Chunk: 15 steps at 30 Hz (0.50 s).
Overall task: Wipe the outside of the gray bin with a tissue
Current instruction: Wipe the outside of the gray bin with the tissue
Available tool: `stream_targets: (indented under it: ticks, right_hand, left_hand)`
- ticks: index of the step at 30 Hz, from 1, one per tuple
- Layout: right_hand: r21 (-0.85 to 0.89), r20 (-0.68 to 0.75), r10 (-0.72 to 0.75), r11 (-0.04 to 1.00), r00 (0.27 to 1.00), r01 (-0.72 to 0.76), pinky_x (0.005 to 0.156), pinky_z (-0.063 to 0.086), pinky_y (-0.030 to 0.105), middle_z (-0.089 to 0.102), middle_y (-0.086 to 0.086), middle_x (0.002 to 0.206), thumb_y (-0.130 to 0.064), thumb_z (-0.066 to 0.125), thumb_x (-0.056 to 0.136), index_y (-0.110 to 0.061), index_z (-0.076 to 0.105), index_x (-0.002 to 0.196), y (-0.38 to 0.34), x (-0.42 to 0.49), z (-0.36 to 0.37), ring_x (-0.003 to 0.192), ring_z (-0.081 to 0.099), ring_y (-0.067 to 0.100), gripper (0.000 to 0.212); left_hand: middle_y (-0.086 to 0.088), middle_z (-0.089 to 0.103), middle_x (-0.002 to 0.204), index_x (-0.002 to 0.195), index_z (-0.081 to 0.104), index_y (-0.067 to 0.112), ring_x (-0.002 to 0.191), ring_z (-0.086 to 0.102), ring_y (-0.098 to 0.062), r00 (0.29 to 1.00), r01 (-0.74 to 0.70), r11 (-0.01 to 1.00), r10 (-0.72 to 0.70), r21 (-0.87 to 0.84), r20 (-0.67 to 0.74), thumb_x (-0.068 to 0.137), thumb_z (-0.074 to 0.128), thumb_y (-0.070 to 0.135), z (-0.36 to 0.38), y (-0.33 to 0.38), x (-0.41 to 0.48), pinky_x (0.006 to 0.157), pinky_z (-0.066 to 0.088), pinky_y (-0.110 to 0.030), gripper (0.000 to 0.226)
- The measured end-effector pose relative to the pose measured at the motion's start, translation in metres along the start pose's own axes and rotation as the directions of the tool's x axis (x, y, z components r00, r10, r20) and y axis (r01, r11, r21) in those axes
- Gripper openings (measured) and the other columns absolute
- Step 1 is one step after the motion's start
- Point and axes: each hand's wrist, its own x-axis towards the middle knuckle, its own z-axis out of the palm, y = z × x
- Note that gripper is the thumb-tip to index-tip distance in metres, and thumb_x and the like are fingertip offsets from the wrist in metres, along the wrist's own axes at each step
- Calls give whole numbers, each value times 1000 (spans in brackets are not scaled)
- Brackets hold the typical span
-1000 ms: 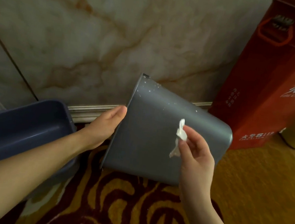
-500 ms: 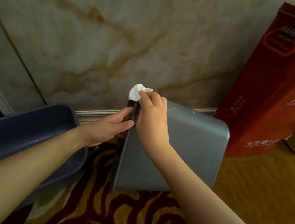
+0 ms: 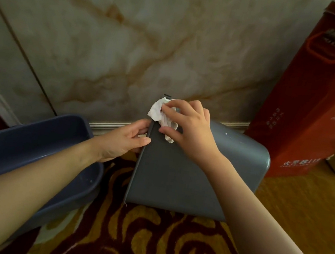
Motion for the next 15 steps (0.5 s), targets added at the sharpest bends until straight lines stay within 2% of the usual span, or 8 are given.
stream_targets:
  ticks: [4, 8, 12, 15]
  right_hand:
    - [-24, -137, -11, 1000, 991, 8, 82, 27, 31, 63, -3, 114, -37, 70, 77, -18, 65, 113, -1, -1, 6, 93, 51, 27, 41]
    - [-28, -264, 16, 999, 965, -24, 80, 28, 31, 64, -2, 111, -43, 68, 77, -18, 67, 108, -5, -3, 12, 89, 52, 28, 40]
    - [-111, -232, -17, 994, 973, -9, 80, 33, 36, 65, -2, 111, -44, 68, 76, -18, 65, 111, -18, -14, 30, 87, 55, 28, 44]
    - [-174, -181, -27, 985, 983, -5, 80, 32, 36, 66, -3, 109, -43, 69, 74, -18, 64, 112, -33, -21, 48, 84, 56, 27, 46]
  left_hand:
    - [-1, 59, 123, 124, 47, 23, 108, 62, -6, 999, -28, 998, 25, -65, -44, 93, 41, 1, 1, 2, 2, 87, 54, -24, 38]
    - [7, 61, 120, 122, 46, 30, 110, 60, -5, 998, -47, 993, 43, -110, -34, 91, 44, -3, 2, 2, 3, 83, 51, -17, 45]
    - [17, 63, 121, 126, 40, 40, 116, 57, -2, 999, 13, 971, -22, -238, -32, 82, 54, -1, 0, -21, -5, 87, 51, -20, 61]
    - [16, 62, 125, 129, 36, 42, 118, 55, -4, 996, 83, 952, -88, -294, -4, 85, 50, -7, 1, -37, -16, 89, 51, -23, 69]
